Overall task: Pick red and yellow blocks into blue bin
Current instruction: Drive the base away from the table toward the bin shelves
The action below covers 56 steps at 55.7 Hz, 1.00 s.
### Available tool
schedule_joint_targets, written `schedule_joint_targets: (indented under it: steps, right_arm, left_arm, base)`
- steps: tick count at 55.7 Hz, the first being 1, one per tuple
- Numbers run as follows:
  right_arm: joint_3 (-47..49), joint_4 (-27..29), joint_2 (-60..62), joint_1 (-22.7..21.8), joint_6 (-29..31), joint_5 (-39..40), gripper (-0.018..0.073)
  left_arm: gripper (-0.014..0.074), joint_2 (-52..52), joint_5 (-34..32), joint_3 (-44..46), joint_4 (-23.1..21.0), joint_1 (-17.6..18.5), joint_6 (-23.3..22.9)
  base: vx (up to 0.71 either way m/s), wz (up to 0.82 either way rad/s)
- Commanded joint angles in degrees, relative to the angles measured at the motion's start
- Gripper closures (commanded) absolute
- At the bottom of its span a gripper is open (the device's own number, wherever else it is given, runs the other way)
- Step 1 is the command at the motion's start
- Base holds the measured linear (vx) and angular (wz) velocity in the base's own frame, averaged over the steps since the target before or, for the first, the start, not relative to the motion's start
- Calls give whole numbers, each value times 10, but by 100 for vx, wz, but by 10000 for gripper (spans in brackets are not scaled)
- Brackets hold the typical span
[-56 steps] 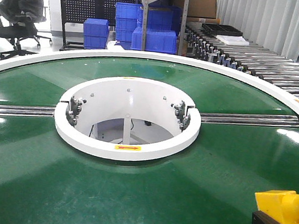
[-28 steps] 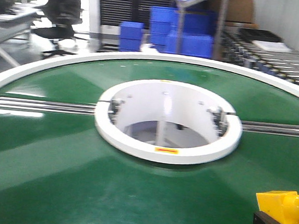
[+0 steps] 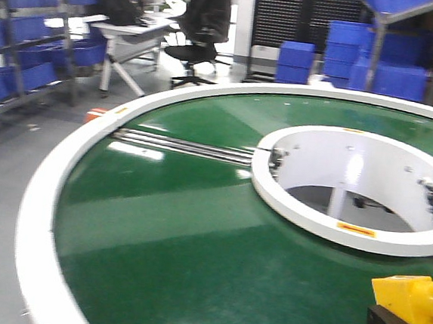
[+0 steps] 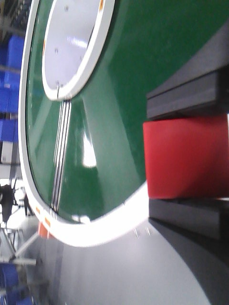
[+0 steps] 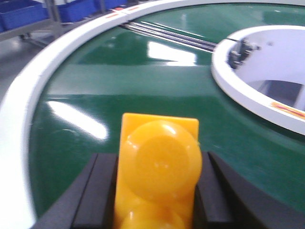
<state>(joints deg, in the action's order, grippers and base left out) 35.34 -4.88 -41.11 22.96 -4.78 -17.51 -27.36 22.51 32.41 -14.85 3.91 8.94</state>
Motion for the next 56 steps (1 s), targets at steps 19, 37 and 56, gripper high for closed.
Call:
schedule_joint_targets:
  steps: [19, 37, 56]
  right_arm:
    - [18, -7, 2, -2, 3, 45, 570]
    - [18, -7, 2, -2, 3, 45, 570]
    - [18, -7, 2, -2, 3, 45, 570]
  left_arm:
    - [596, -3, -48, 17, -9, 5, -1]
    - [596, -3, -48, 17, -9, 5, -1]
    - [596, -3, -48, 17, -9, 5, -1]
  base:
    - [-16, 62]
    - [-17, 70]
    - [-12, 78]
